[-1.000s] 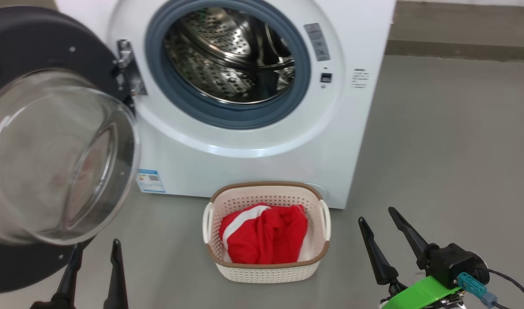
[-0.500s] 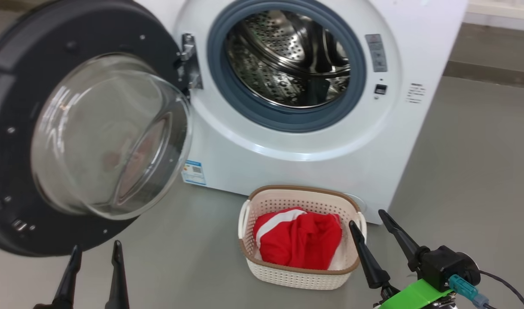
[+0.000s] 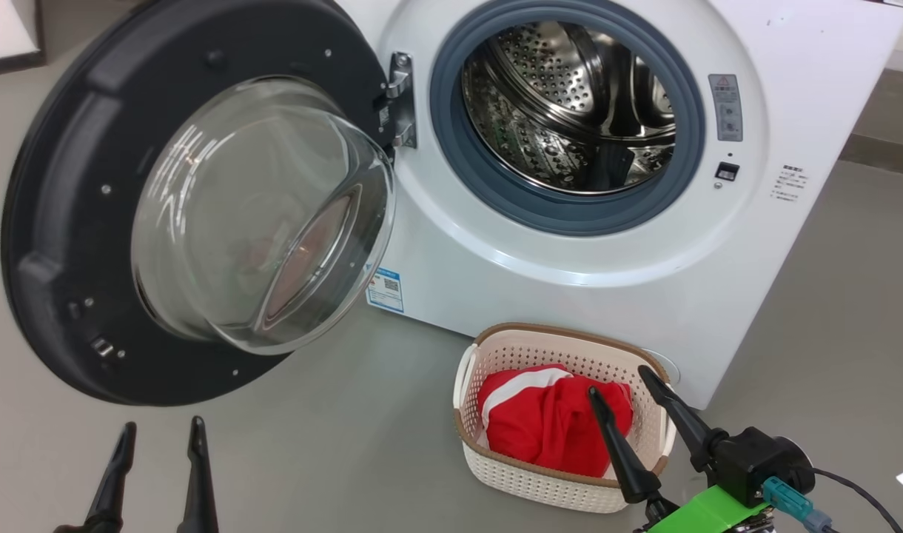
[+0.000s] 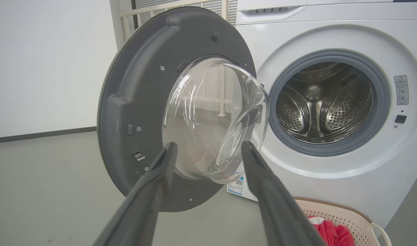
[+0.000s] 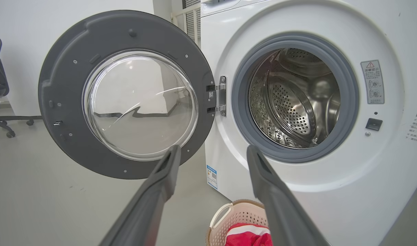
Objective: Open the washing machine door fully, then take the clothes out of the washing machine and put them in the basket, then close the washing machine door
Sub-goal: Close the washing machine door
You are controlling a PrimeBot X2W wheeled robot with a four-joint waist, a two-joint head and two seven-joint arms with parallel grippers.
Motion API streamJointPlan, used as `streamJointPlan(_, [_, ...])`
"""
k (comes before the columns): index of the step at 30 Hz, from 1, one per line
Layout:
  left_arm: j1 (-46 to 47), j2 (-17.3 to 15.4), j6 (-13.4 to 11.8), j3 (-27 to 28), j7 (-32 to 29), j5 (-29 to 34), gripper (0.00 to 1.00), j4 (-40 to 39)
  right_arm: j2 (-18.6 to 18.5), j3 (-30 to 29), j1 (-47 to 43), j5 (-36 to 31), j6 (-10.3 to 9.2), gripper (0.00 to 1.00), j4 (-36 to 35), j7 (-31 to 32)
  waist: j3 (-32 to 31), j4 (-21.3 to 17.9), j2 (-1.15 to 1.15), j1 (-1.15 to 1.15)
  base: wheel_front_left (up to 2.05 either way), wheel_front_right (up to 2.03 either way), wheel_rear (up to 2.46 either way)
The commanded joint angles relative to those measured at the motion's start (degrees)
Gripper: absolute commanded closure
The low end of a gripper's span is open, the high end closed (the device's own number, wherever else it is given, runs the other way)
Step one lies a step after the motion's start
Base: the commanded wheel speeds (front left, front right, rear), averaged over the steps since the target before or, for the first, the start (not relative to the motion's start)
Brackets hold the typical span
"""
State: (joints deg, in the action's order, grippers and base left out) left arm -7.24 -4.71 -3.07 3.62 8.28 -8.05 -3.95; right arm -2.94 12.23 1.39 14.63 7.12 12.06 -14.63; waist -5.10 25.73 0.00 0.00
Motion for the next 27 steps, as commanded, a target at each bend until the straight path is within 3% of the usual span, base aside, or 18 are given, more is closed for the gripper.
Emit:
streamJointPlan(1, [1.07, -0.84, -0.52, 1.79, -0.02, 0.41, 0.0, -2.15, 0.04, 1.53, 2.49, 0.6, 0.36, 0.0, -1.56, -0.37, 0.03, 0.41, 0.0, 0.0, 0.0, 0.0, 0.0])
streamJointPlan(17, [0.4, -1.29, -1.66, 1.72, -0.48, 0.28, 0.0, -2.6, 0.06, 2.05, 3.33, 0.62, 0.36, 0.0, -0.84, -0.37, 0.14, 0.45, 0.0, 0.0, 0.0, 0.0, 0.0])
streamJointPlan(18, [0.36, -1.48, -1.74, 1.55, -0.77, 0.61, 0.51, -2.52, 0.06, 2.0, 3.28, 0.65, 0.36, 0.0, -0.85, -0.37, 0.11, 0.42, 0.0, 0.0, 0.0, 0.0, 0.0])
streamJointPlan(19, [0.36, -1.6, -1.86, 1.44, -0.97, 0.83, 0.83, -2.51, 0.06, 1.96, 3.2, 0.68, 0.36, 0.0, -0.87, -0.37, 0.07, 0.39, 0.0, 0.0, 0.0, 0.0, 0.0])
streamJointPlan(20, [0.44, -1.82, -2.08, 1.44, -1.03, 1.18, 1.0, -2.55, 0.06, 1.93, 3.12, 0.7, 0.36, 0.0, -0.88, -0.37, 0.03, 0.35, 0.0, 0.0, 0.0, 0.0, 0.0])
streamJointPlan(27, [5.09, -4.54, -3.52, 2.57, 0.96, 3.54, 1.0, -4.07, 0.06, 1.95, 2.74, 0.59, 0.36, 0.0, -0.86, -0.37, 0.21, -0.32, 0.0, 0.0, 0.0, 0.0, 0.0])
